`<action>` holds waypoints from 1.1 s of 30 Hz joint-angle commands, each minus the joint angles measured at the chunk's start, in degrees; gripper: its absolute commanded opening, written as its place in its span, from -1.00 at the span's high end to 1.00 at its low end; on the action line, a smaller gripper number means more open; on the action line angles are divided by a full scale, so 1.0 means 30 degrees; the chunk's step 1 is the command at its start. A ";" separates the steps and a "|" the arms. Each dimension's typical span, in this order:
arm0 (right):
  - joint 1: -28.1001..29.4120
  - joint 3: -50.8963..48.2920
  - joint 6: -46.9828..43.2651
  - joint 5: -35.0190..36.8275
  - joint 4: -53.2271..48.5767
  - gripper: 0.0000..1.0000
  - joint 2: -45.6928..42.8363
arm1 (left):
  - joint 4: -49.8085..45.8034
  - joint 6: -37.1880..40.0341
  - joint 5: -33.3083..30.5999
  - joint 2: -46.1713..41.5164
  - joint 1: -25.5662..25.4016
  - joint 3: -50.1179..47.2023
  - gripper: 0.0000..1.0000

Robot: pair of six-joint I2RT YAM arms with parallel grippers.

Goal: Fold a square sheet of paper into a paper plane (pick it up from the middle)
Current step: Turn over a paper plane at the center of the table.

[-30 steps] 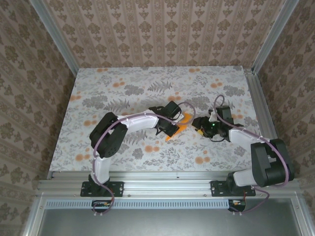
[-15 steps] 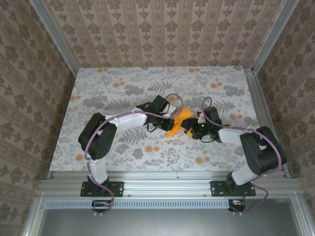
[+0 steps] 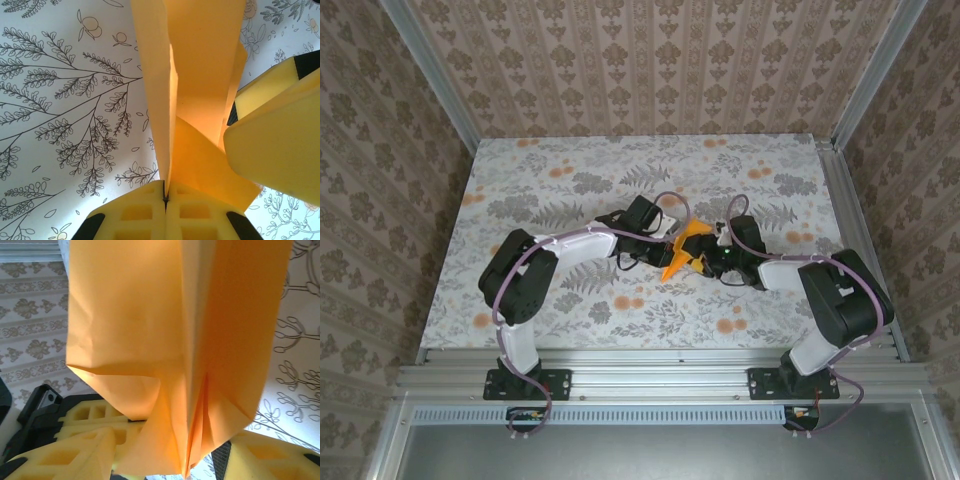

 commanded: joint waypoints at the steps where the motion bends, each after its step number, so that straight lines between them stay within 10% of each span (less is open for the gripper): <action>1: 0.0161 -0.0297 0.0553 -0.0609 0.0691 -0.11 0.0144 | 0.0154 -0.0224 0.0270 -0.0466 0.0167 -0.0262 0.95; 33: 0.0147 -0.0511 0.1258 -0.1426 0.1203 -0.12 -0.0178 | 0.0739 -0.0633 0.0958 -0.0483 0.0490 -0.0633 0.95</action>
